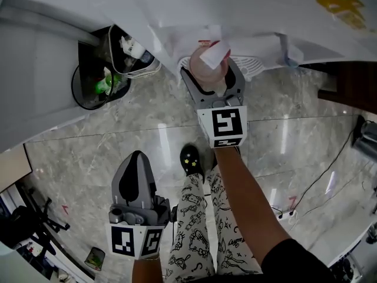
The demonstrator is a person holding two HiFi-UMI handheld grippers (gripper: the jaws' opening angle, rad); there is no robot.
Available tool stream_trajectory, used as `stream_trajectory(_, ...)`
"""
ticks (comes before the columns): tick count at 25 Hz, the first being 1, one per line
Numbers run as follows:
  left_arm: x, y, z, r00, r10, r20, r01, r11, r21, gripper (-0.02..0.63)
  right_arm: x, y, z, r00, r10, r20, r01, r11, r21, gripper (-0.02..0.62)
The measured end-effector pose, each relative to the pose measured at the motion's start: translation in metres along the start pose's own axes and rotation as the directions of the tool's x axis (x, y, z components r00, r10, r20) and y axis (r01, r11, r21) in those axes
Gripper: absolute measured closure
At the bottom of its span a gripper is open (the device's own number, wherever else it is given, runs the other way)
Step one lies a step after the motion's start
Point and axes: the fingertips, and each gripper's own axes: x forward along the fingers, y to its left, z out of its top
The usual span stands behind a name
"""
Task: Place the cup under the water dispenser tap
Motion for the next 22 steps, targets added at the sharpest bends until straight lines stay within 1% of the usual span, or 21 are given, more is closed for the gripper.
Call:
stream_trajectory(5,-0.004,-0.006,0.002,1.0,-0.004,-0.002,0.004,1.0,0.006,0.609,-0.006,0.002,-0.014,0.999,0.018,-0.051,-0.016,1.0,0.022,0.233)
stream_trajectory(9,-0.009,-0.011,0.011,1.0,0.005,0.026,-0.005,1.0,-0.027,0.609,-0.023,0.005,-0.02,0.998,0.041,-0.045,-0.035,0.992,0.125,0.232)
stream_trajectory(11,-0.011,-0.02,0.017,0.999,-0.006,0.038,0.006,1.0,-0.006,0.609,-0.041,0.004,-0.021,0.998,0.03,-0.057,-0.022,0.989,0.147,0.232)
stream_trajectory(13,-0.015,-0.033,0.024,0.999,-0.016,0.037,0.014,0.999,0.05,0.609,-0.07,0.005,-0.02,0.996,0.029,-0.086,-0.013,0.984,0.177,0.232)
stream_trajectory(15,-0.02,-0.045,0.037,0.999,-0.01,0.04,0.006,0.993,0.115,0.609,-0.105,0.008,-0.004,0.995,0.038,-0.093,-0.016,0.974,0.227,0.233)
stream_trajectory(16,-0.022,-0.053,0.048,0.999,-0.005,0.046,-0.001,0.989,0.148,0.609,-0.124,0.008,0.012,0.996,0.036,-0.083,-0.015,0.968,0.25,0.233)
stream_trajectory(18,-0.028,-0.077,0.08,0.997,-0.024,0.071,0.009,0.98,0.2,0.609,-0.161,0.006,0.061,0.999,0.027,-0.041,-0.014,0.957,0.29,0.236)
stream_trajectory(19,-0.032,-0.094,0.1,0.994,-0.057,0.091,0.036,0.975,0.217,0.609,-0.18,0.005,0.091,1.0,0.024,-0.008,-0.021,0.953,0.302,0.25)
stream_trajectory(20,-0.038,-0.112,0.122,0.988,-0.102,0.116,0.073,0.97,0.23,0.609,-0.198,0.003,0.123,0.999,0.027,0.036,-0.037,0.952,0.304,0.357)
stream_trajectory(21,-0.045,-0.132,0.146,0.978,-0.149,0.146,0.111,0.964,0.242,0.609,-0.216,0.003,0.157,0.995,0.044,0.088,-0.069,0.952,0.297,0.526)
stream_trajectory(22,-0.053,-0.151,0.169,0.965,-0.192,0.177,0.144,0.956,0.254,0.609,-0.232,0.003,0.191,0.987,0.083,0.14,-0.119,0.953,0.279,0.574)
